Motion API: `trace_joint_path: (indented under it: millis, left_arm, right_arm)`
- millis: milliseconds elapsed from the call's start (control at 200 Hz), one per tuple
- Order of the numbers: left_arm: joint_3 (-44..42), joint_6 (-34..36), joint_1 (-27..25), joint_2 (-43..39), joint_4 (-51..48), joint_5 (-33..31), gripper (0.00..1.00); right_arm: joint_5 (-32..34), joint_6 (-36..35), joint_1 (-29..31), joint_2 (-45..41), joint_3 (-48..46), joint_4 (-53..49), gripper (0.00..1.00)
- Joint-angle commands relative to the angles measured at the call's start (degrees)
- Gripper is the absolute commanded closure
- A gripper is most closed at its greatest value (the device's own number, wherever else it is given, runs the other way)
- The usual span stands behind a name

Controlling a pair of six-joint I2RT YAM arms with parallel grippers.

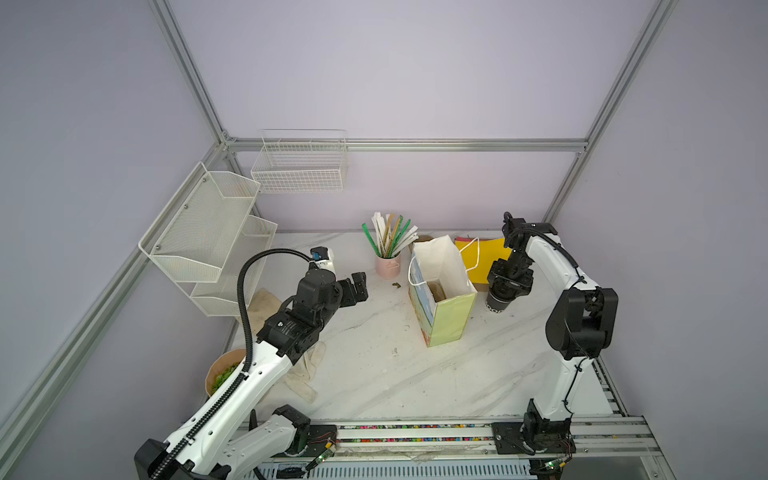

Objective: Pack the takeout coffee
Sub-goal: 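Lift the coffee cup with the right gripper and carry it toward the bag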

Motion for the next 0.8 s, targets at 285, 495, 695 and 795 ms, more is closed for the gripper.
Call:
trace_joint_path:
  millis: [285,495,695,795]
  left_arm:
    - [0.7,-0.7,0.9,0.2,0.3,1.0,0.00]
    - [0.7,-0.9,1.2,0.1,0.3,1.4,0.00]
    - [0.7,-1.3,1.3,0.1,0.3,1.7,0.00]
    - [0.7,-1.4,1.6,0.2,0.3,1.9,0.00]
  right_arm:
    - [1.9,-0.3,0.2,-4.1,-1.0,-0.9,0.28]
    - [2.5,0.0,0.8,-8.9,-2.3,-1.2,0.30]
    - [6.6,1.4,3.8,-12.2,1.9,-4.6,0.31]
    - [7.2,2.0,6.7,-14.4,7.8,-5.3,0.32]
